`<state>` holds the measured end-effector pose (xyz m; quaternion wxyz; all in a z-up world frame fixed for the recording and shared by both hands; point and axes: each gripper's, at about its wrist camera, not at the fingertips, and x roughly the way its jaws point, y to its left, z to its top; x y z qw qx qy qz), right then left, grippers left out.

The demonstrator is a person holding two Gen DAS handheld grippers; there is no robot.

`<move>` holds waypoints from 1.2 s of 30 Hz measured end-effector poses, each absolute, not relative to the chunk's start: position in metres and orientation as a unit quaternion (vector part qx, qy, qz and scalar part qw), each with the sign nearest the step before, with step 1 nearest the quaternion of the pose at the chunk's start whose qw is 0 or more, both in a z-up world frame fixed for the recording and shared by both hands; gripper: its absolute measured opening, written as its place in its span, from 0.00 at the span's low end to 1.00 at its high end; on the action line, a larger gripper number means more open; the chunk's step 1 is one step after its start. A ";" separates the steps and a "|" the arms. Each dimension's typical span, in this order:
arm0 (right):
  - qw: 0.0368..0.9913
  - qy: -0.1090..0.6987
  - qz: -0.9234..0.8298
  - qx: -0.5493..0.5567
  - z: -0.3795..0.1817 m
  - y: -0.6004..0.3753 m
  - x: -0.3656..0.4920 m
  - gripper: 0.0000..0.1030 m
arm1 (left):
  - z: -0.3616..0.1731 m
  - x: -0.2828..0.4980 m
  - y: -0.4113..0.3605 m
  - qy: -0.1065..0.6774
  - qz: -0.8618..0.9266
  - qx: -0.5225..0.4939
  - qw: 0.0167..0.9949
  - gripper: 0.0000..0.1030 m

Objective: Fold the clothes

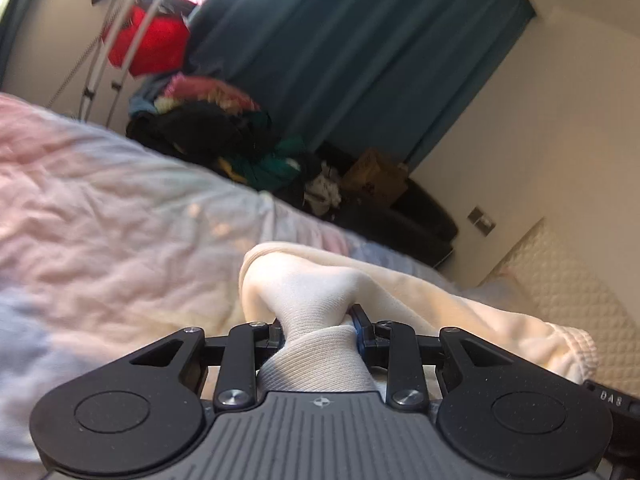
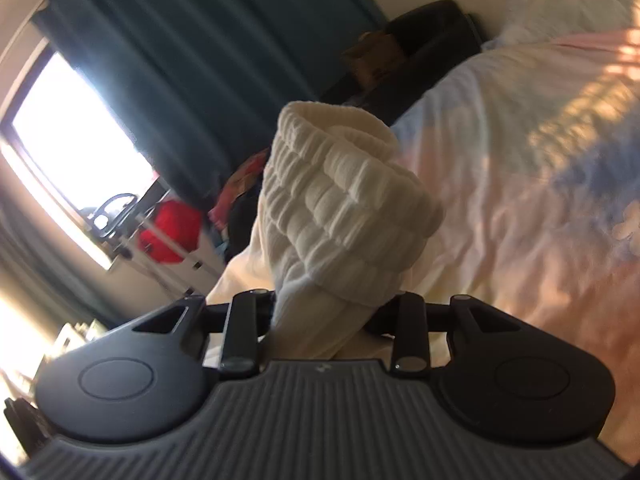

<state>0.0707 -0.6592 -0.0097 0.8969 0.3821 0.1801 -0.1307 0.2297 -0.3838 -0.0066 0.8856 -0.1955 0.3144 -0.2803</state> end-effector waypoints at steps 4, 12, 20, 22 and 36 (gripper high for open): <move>0.880 0.195 -0.167 0.399 -0.071 -0.664 0.082 0.36 | -0.065 0.252 -0.399 0.327 -0.294 -0.162 0.883 0.29; 0.868 0.161 -0.207 0.422 -0.150 -0.633 0.048 0.41 | -0.124 0.242 -0.373 0.291 -0.355 -0.072 0.886 0.35; 0.860 0.192 -0.238 0.409 -0.154 -0.623 0.035 0.52 | -0.117 0.227 -0.356 0.303 -0.364 -0.037 0.880 0.55; 0.849 0.211 -0.252 0.415 -0.141 -0.622 0.029 0.52 | -0.105 0.218 -0.353 0.300 -0.360 -0.020 0.883 0.57; 0.906 0.188 -0.240 0.292 -0.011 -0.562 -0.064 0.52 | 0.034 0.079 -0.313 0.200 -0.371 0.040 0.906 0.71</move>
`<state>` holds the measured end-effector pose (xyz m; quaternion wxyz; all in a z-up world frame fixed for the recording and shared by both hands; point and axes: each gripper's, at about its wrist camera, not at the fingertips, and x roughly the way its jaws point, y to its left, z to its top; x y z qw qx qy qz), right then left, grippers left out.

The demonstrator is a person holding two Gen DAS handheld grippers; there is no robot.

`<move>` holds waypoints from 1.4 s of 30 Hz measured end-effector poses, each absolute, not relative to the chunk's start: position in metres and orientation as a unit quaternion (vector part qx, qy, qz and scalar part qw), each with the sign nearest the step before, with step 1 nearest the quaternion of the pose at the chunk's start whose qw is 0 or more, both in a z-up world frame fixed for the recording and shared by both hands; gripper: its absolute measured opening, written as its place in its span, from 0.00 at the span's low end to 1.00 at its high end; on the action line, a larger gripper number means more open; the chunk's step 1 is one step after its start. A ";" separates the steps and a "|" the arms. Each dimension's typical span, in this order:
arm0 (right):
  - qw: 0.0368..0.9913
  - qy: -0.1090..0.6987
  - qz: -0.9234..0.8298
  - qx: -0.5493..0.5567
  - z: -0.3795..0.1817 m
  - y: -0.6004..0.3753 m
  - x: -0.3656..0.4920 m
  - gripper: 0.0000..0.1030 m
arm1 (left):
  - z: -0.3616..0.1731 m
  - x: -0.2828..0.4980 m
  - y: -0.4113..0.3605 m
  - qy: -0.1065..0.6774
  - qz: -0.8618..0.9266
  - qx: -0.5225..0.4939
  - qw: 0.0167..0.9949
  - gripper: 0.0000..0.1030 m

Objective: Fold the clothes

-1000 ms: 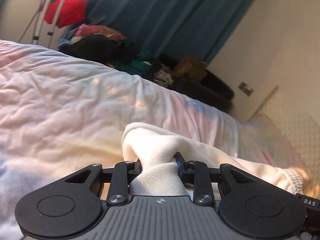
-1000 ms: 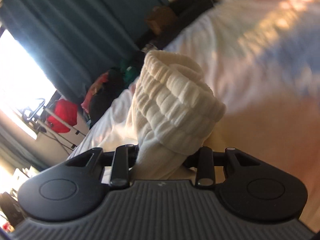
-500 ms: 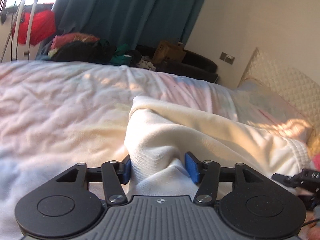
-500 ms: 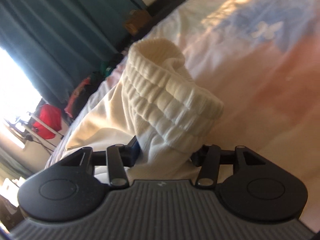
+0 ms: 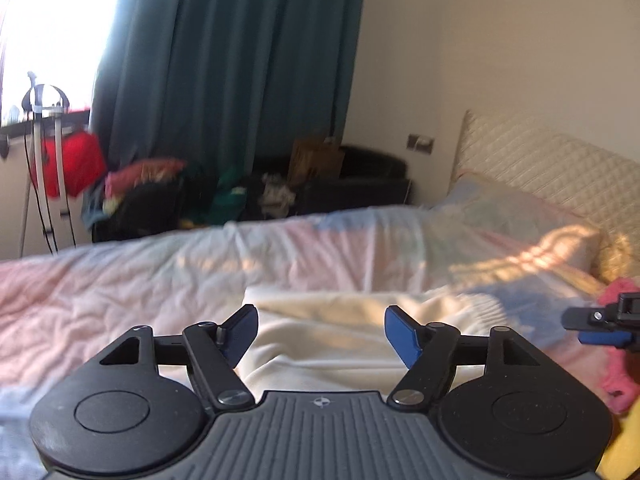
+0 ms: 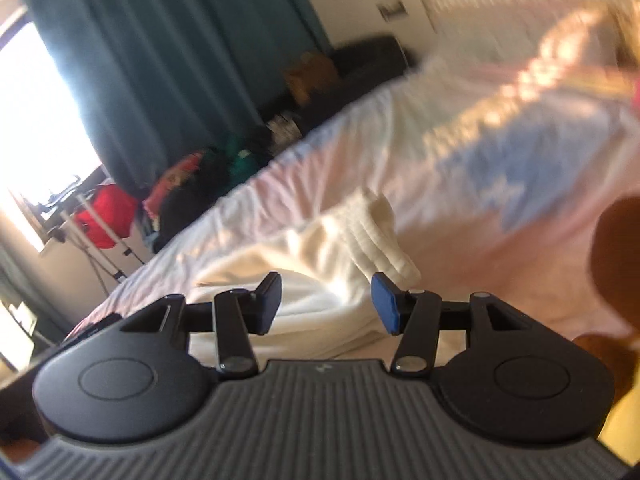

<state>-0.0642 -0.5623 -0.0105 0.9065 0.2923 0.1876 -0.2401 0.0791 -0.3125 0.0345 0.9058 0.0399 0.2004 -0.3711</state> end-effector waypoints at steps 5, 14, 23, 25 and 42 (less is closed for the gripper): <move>0.935 0.153 -0.212 0.240 0.033 -0.533 -0.093 0.80 | 0.074 0.025 -0.290 0.177 -0.372 0.045 0.910 0.77; 0.965 0.103 -0.189 0.153 0.085 -0.474 -0.149 1.00 | 0.120 -0.066 -0.241 0.115 -0.369 0.046 0.921 1.00; 0.970 0.084 -0.182 0.139 0.084 -0.440 -0.179 1.00 | 0.136 -0.129 -0.203 0.097 -0.359 0.036 0.928 1.00; 0.969 0.085 -0.186 0.135 0.079 -0.434 -0.181 1.00 | 0.135 -0.138 -0.198 0.092 -0.355 0.036 0.930 1.00; 0.972 0.083 -0.199 0.090 0.025 -0.399 -0.164 1.00 | 0.093 -0.134 -0.174 0.097 -0.307 0.037 0.946 1.00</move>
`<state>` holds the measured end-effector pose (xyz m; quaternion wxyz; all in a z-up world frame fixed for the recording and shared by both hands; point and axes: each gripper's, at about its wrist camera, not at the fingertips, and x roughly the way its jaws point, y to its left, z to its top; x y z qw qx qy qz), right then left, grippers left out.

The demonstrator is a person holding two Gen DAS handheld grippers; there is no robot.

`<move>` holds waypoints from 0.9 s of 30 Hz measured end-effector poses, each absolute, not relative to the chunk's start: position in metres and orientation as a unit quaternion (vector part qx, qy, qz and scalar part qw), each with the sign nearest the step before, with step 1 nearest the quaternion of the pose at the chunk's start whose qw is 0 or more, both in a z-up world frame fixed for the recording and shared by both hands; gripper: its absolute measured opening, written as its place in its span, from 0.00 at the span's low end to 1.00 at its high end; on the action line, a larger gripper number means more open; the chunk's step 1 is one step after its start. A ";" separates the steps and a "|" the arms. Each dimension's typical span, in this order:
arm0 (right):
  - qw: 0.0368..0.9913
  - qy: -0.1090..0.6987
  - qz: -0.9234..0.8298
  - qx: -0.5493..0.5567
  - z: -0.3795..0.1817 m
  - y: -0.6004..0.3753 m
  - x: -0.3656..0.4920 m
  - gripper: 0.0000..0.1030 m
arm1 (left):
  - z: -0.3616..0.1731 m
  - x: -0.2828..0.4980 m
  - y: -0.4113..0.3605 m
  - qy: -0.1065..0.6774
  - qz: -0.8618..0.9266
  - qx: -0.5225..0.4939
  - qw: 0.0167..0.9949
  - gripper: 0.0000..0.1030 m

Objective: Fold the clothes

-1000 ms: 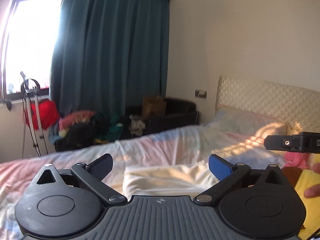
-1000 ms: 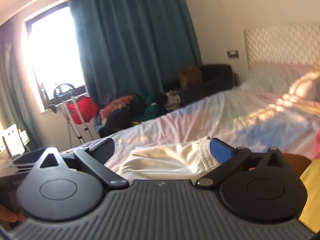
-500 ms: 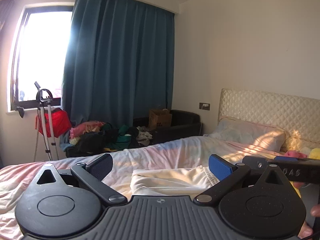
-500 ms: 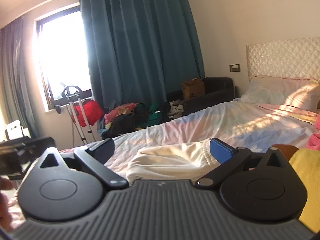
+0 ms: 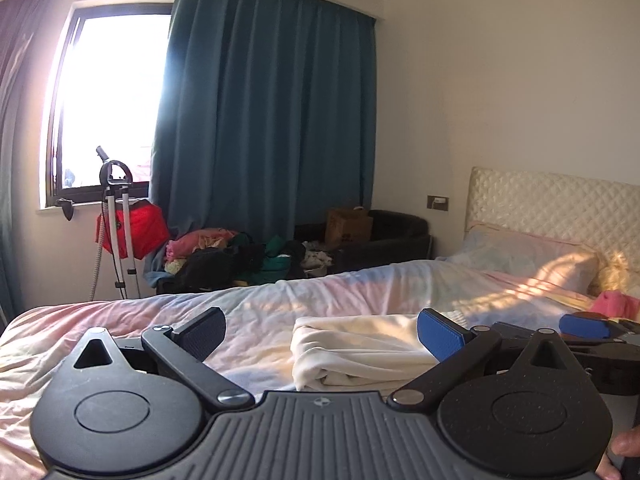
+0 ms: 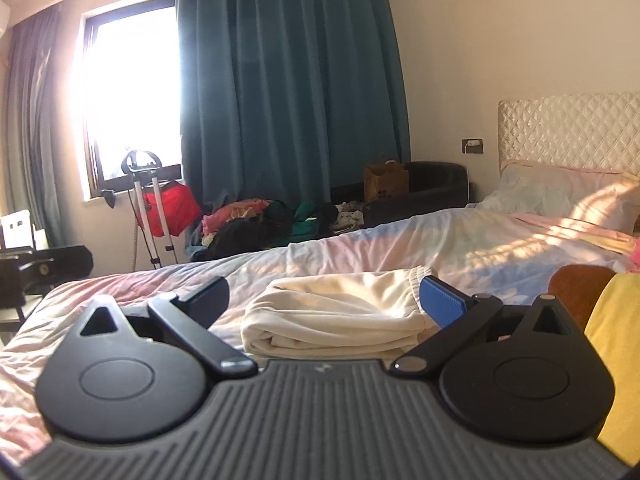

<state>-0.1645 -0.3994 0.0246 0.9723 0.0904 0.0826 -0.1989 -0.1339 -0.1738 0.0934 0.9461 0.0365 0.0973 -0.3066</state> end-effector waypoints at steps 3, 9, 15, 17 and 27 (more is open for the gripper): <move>0.972 0.085 -0.201 0.083 0.016 -0.394 -0.159 1.00 | 0.085 -0.122 -0.176 0.099 -0.302 0.033 0.948 1.00; 0.969 0.093 -0.218 0.065 0.000 -0.384 -0.148 1.00 | 0.064 -0.101 -0.181 0.115 -0.300 0.032 0.946 1.00; 0.964 0.108 -0.236 0.056 -0.002 -0.382 -0.143 1.00 | 0.053 -0.089 -0.177 0.131 -0.307 0.019 0.943 1.00; 0.964 0.109 -0.239 0.051 -0.003 -0.381 -0.143 1.00 | 0.050 -0.087 -0.177 0.129 -0.302 0.024 0.944 1.00; 0.962 0.118 -0.244 0.036 -0.006 -0.381 -0.137 1.00 | 0.041 -0.082 -0.188 0.141 -0.302 0.031 0.942 1.00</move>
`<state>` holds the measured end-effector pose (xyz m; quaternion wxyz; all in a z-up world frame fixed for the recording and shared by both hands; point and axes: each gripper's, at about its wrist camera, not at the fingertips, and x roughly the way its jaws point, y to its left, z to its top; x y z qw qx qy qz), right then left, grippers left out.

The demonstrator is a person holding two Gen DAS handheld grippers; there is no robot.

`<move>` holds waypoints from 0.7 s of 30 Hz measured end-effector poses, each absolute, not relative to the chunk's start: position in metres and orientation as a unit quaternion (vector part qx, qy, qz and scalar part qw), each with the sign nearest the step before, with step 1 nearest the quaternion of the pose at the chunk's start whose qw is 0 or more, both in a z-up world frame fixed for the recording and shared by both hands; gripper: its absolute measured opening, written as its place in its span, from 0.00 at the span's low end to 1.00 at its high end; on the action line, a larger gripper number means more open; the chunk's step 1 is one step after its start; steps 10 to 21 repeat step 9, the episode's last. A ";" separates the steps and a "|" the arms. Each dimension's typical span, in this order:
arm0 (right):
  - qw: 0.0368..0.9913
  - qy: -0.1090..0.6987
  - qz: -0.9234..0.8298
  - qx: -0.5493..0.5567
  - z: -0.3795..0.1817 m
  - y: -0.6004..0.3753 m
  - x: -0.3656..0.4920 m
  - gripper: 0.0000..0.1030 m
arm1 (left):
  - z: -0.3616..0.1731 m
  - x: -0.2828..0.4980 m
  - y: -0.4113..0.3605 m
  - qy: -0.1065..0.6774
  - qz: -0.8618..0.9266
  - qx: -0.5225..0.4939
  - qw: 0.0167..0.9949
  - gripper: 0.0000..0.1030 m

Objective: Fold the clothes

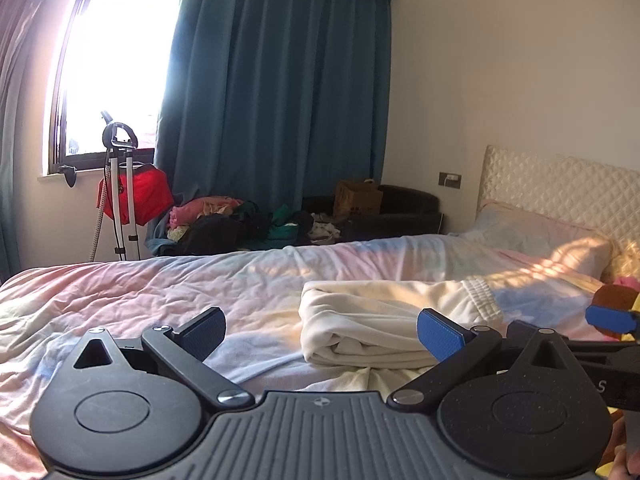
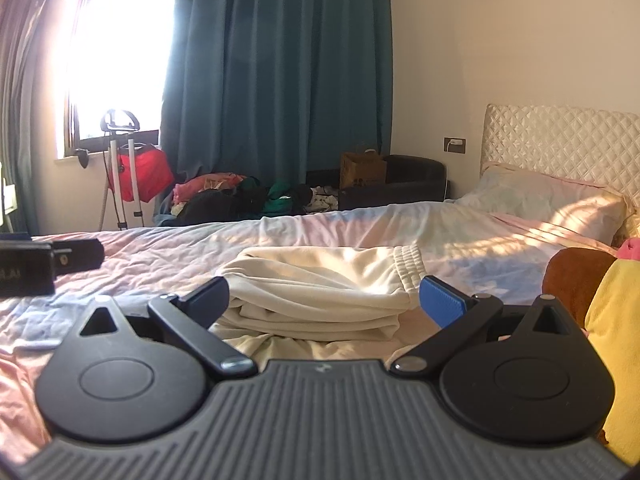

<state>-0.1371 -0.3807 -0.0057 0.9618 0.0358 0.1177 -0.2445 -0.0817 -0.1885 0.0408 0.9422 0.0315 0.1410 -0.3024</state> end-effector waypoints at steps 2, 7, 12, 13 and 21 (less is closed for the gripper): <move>0.961 0.118 -0.246 0.038 -0.006 -0.383 -0.137 1.00 | 0.039 -0.082 -0.191 0.142 -0.303 0.035 0.942 1.00; 0.961 0.119 -0.245 0.044 -0.006 -0.386 -0.137 1.00 | 0.035 -0.082 -0.195 0.145 -0.301 0.043 0.941 1.00; 0.961 0.119 -0.245 0.045 -0.007 -0.387 -0.138 1.00 | 0.034 -0.082 -0.196 0.145 -0.303 0.044 0.941 1.00; 0.961 0.119 -0.245 0.045 -0.007 -0.387 -0.138 1.00 | 0.034 -0.082 -0.196 0.145 -0.303 0.044 0.941 1.00; 0.961 0.119 -0.245 0.045 -0.007 -0.387 -0.138 1.00 | 0.034 -0.082 -0.196 0.145 -0.303 0.044 0.941 1.00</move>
